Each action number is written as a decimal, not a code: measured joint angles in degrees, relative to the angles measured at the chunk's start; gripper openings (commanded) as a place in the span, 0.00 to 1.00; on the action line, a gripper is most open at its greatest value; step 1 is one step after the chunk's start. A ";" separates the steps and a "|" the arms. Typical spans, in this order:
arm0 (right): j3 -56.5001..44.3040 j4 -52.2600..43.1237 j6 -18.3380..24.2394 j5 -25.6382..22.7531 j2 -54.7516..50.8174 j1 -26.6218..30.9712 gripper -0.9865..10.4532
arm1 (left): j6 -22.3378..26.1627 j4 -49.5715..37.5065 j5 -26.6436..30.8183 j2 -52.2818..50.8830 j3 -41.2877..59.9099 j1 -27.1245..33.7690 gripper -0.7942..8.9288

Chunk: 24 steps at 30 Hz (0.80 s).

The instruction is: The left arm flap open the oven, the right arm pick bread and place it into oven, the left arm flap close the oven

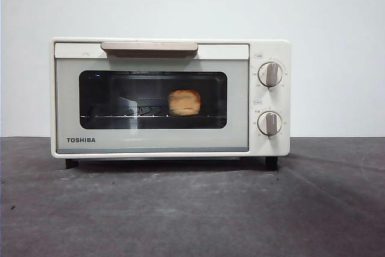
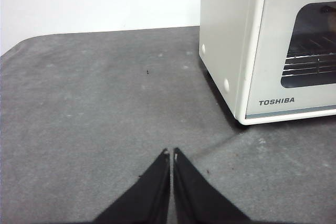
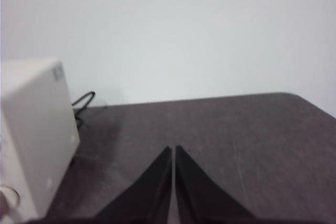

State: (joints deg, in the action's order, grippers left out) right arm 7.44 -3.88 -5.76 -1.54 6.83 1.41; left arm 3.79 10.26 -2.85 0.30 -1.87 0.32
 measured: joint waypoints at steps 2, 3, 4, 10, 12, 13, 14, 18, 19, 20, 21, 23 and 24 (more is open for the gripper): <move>-1.66 0.00 0.00 0.00 -1.57 0.35 0.09 | 0.00 0.00 0.00 0.00 0.00 0.00 0.10; -2.60 -0.07 0.00 0.00 -2.56 0.55 0.09 | 0.00 0.00 0.00 0.00 0.00 0.00 0.10; -3.26 -0.15 0.00 0.00 -3.21 0.57 0.09 | 0.00 0.00 0.00 0.00 0.00 0.00 0.10; -6.54 1.73 -0.02 0.00 -6.43 0.59 0.09 | 0.00 0.00 0.00 0.00 0.00 0.00 0.10; -6.54 2.97 -0.02 -0.02 -6.45 0.59 0.09 | 0.00 0.00 0.00 0.00 0.00 0.00 0.10; -6.54 3.74 -0.02 -0.02 -6.45 0.59 0.09 | 0.00 0.00 0.00 0.00 0.00 0.00 0.10; -6.54 4.42 -0.02 -0.02 -6.45 0.59 0.09 | 0.00 0.00 0.00 0.00 0.00 0.00 0.10; -6.54 8.09 -0.02 0.00 -6.45 0.59 0.09 | 0.00 0.00 0.00 0.00 0.00 0.00 0.10; -6.54 9.88 -0.02 -0.02 -6.45 0.59 0.09 | 0.00 0.00 0.00 0.00 0.00 0.00 0.10; -6.54 11.50 -0.02 -0.02 -6.45 0.59 0.09 | 0.00 0.00 0.00 0.00 0.00 0.00 0.10; -6.54 13.27 0.00 -0.02 -6.45 0.59 0.09 | -0.02 0.00 0.00 0.00 0.00 0.00 0.10; -6.47 13.73 -0.02 0.02 -6.43 0.59 0.09 | 0.00 0.00 0.00 0.00 0.00 0.00 0.10; -6.47 13.70 -0.02 0.02 -6.47 0.59 0.09 | 0.00 0.00 0.00 0.00 0.00 0.00 0.10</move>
State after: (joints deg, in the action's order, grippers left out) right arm 0.97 9.82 -5.78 -1.52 0.36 2.00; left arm 3.79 10.26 -2.85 0.30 -1.87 0.32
